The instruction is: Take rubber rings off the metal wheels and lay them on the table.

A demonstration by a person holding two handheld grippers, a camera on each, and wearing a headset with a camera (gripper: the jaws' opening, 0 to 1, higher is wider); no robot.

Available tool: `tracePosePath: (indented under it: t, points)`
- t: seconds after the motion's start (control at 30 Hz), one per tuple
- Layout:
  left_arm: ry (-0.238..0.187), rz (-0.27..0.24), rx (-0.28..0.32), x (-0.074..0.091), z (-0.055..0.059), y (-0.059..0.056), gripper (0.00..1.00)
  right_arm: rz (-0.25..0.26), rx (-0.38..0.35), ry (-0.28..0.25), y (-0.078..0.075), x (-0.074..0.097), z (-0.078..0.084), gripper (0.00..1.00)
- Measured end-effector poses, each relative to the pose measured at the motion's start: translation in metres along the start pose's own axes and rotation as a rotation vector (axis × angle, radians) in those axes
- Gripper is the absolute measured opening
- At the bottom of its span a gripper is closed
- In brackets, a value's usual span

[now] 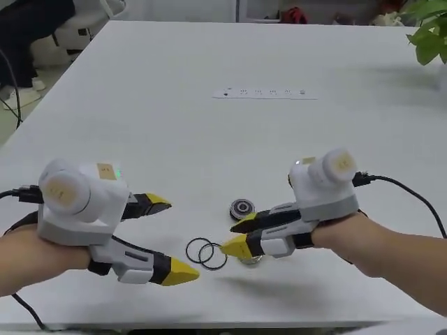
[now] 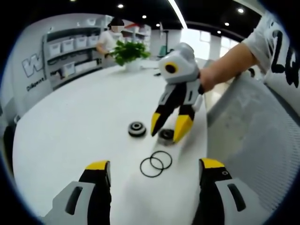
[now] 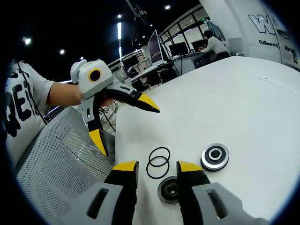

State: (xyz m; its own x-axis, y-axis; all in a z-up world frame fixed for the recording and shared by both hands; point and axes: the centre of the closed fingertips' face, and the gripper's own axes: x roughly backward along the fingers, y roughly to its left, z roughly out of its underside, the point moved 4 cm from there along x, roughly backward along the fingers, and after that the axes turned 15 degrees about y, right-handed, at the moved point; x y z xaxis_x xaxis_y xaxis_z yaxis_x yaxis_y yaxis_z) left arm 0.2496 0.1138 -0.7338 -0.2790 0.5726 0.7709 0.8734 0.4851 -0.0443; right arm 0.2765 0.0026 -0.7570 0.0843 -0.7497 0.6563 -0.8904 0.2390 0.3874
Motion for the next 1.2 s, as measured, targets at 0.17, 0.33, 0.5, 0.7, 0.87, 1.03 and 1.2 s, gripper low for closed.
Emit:
tracePosePath:
  t: [0.17,0.33,0.5,0.7,0.87,1.03,1.2]
  points:
    - [-0.007,-0.009,-0.003,0.000,-0.005,0.005,0.78,0.019,-0.014,-0.030,-0.005,0.010,-0.002,0.31]
    - [-0.015,-0.010,-0.001,-0.002,-0.011,0.009,0.77,0.038,-0.032,-0.047,-0.012,0.018,-0.001,0.33]
    - [-0.015,-0.012,-0.008,-0.003,-0.015,0.012,0.77,0.037,-0.053,-0.068,-0.013,0.026,-0.002,0.29]
    - [-0.013,-0.016,-0.014,-0.005,-0.020,0.015,0.77,0.063,-0.065,-0.082,-0.021,0.029,-0.002,0.35]
    - [-0.015,-0.019,-0.013,-0.007,-0.025,0.020,0.77,0.088,-0.064,-0.089,-0.026,0.033,-0.002,0.36]
    - [-0.015,-0.024,-0.014,-0.011,-0.030,0.025,0.76,0.126,-0.059,-0.087,-0.035,0.036,0.000,0.38]
    - [-0.017,-0.025,0.005,-0.019,-0.034,0.031,0.74,0.152,-0.054,-0.086,-0.043,0.037,0.005,0.40]
